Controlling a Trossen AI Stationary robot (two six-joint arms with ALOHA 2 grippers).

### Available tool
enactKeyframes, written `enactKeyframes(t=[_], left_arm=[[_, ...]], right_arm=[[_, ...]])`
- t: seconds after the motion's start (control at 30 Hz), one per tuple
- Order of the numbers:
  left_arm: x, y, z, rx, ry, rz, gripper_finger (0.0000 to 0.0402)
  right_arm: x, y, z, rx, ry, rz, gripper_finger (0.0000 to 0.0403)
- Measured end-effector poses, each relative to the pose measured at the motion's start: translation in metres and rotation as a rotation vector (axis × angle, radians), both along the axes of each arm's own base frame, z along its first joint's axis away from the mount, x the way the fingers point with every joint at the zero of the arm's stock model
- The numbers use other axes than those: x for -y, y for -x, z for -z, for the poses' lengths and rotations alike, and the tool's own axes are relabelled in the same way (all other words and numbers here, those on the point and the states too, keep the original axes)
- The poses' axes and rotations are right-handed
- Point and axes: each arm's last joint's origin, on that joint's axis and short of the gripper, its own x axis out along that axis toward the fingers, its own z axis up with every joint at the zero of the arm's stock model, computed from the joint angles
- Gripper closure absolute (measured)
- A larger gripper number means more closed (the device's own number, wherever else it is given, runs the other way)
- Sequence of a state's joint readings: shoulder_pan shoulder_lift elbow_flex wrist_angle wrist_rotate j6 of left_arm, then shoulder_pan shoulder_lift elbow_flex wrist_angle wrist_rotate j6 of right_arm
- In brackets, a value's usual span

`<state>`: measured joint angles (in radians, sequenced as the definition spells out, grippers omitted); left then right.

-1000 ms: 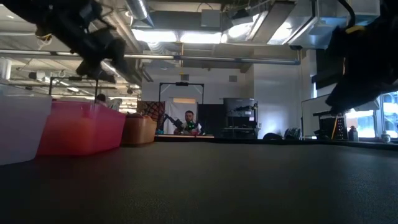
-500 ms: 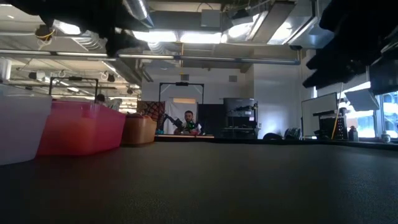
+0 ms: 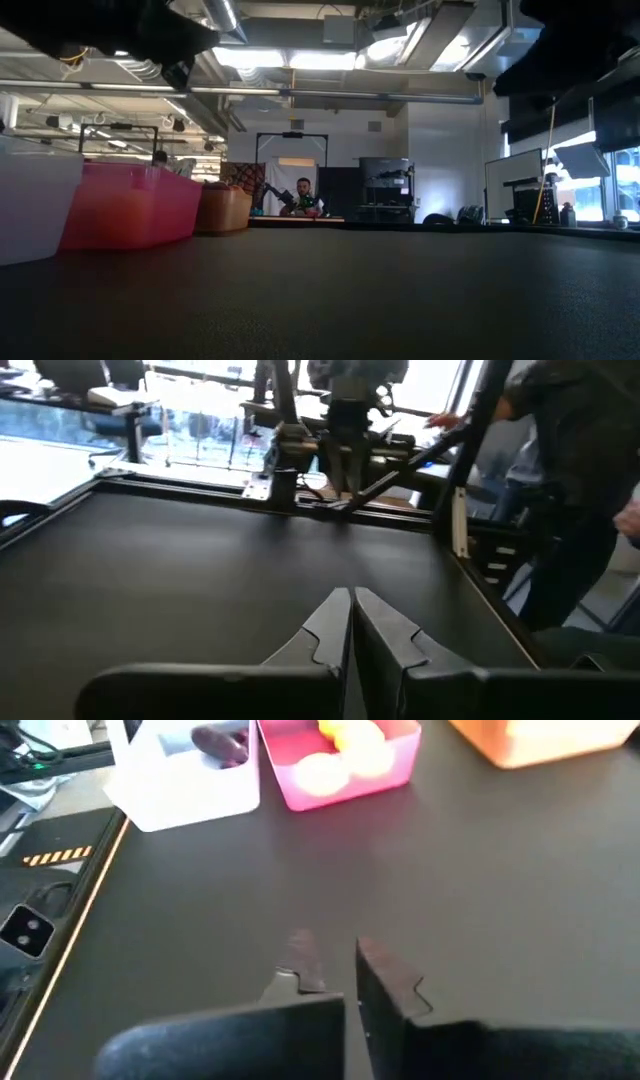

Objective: Sort produce into baskets
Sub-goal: Return to Home Position

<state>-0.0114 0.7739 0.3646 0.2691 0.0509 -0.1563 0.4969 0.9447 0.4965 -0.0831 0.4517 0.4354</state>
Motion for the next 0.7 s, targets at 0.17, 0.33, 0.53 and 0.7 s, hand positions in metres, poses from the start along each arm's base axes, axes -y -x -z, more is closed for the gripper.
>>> enactKeyframes(t=[0.17,0.33,0.53,0.7], left_arm=[[0.001,0.005,0.012,0.038,-0.010,0.004,0.0392],[0.001,0.009,0.015,0.064,-0.042,0.007,0.0400],[0.001,0.009,0.015,0.067,-0.058,0.008,0.0395],[0.001,0.009,0.016,0.059,-0.045,0.007,0.0400]], right_arm=[[0.008,0.015,-0.015,0.053,0.029,-0.028,0.0373],[0.014,0.027,-0.029,0.132,0.058,-0.095,0.0368],[0.021,0.042,-0.039,0.191,0.076,-0.129,0.0397],[0.029,0.057,-0.035,0.294,0.066,-0.146,0.0397]])
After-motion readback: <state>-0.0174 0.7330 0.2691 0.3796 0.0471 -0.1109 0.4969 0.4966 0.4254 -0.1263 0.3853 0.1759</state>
